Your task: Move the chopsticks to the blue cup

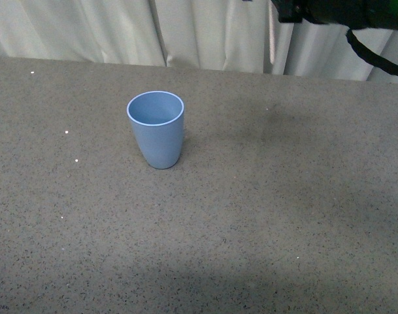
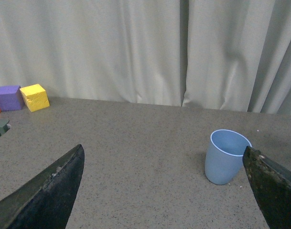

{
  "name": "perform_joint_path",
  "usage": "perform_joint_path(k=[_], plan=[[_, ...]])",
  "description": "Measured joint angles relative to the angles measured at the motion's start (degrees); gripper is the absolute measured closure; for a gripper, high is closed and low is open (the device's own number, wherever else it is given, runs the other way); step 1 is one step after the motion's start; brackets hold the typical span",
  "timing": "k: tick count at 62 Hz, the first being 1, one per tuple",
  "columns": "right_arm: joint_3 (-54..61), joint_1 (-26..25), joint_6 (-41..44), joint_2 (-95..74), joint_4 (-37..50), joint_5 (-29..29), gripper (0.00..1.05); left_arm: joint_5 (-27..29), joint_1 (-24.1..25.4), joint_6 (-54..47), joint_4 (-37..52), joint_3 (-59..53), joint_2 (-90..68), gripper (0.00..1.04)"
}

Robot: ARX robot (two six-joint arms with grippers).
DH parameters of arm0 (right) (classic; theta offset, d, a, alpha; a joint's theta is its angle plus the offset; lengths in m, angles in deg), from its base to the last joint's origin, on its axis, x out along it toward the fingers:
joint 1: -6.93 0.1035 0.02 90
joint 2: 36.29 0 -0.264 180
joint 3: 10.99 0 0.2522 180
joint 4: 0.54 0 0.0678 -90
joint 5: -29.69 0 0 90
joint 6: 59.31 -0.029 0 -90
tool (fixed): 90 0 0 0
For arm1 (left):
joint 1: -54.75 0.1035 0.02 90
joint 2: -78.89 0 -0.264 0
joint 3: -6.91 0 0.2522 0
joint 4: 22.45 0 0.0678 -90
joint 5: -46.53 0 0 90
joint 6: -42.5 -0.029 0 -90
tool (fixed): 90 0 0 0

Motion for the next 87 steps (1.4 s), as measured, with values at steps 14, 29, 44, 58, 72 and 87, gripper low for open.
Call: perform_joint_path(k=[14,29,44,58,72,87], plan=[[-3.52,5.68,-0.85,-4.31,8.46,6.03,1.04,0.0,0.0,0.0,0.0,0.0,0.0,0.07],[-5.4,9.94,-2.4,-9.35,10.01,7.41,1.04,0.02,0.0,0.0,0.0,0.0,0.0,0.07],[-5.77,11.76,-3.98,-11.61,9.16,9.01,1.04,0.0,0.0,0.0,0.0,0.0,0.0,0.07],[-6.75,12.17,-4.31,-13.77,8.66,8.52,1.04,0.0,0.0,0.0,0.0,0.0,0.0,0.07],[-7.15,12.15,-2.8,-14.14,8.11,8.31,0.9,0.02,0.0,0.0,0.0,0.0,0.0,0.07],[-5.57,11.69,-2.49,-13.79,9.73,6.64,0.47,0.02,0.0,0.0,0.0,0.0,0.0,0.07]])
